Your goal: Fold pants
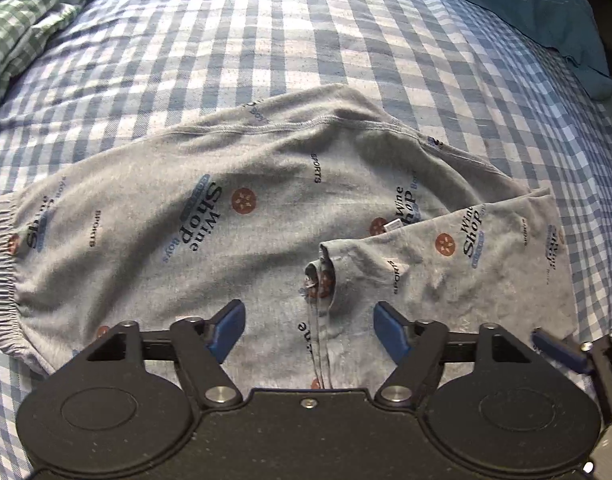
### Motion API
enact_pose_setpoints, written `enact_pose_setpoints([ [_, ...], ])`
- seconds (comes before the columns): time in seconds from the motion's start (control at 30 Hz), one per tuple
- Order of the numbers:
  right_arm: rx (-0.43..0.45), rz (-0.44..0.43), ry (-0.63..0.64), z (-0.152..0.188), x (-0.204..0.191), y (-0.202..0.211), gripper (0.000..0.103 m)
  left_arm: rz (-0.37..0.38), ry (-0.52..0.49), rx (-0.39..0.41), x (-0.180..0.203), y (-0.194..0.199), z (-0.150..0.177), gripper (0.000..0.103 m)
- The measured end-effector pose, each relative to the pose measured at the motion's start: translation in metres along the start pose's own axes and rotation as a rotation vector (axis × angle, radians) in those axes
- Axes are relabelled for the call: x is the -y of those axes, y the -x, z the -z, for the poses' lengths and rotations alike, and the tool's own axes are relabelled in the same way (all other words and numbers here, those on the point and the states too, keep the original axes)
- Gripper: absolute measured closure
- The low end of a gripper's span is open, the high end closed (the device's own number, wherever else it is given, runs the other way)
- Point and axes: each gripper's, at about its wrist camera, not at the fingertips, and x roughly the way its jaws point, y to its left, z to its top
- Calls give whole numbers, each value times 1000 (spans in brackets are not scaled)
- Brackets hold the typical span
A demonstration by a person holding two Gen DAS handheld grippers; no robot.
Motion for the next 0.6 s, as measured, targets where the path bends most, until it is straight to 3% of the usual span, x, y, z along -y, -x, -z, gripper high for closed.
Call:
enact_pose_setpoints([
  [0.13, -19, 144, -78, 14, 55, -1, 8, -96, -6, 40, 13, -5, 2, 17],
  [0.2, -41, 210, -120, 12, 83, -9, 8, -159, 8, 31, 19, -14, 1, 17],
  [0.3, -31, 243, -173, 4, 120, -25, 6, -262, 37, 10, 24, -28, -1, 17],
  [0.47, -25, 274, -161, -12, 159, -60, 6, -245, 188, 1, 7, -35, 4, 11],
  [0.6, -61, 302, -194, -17, 189, -82, 3, -233, 208, -13, -2, -36, 2, 9],
])
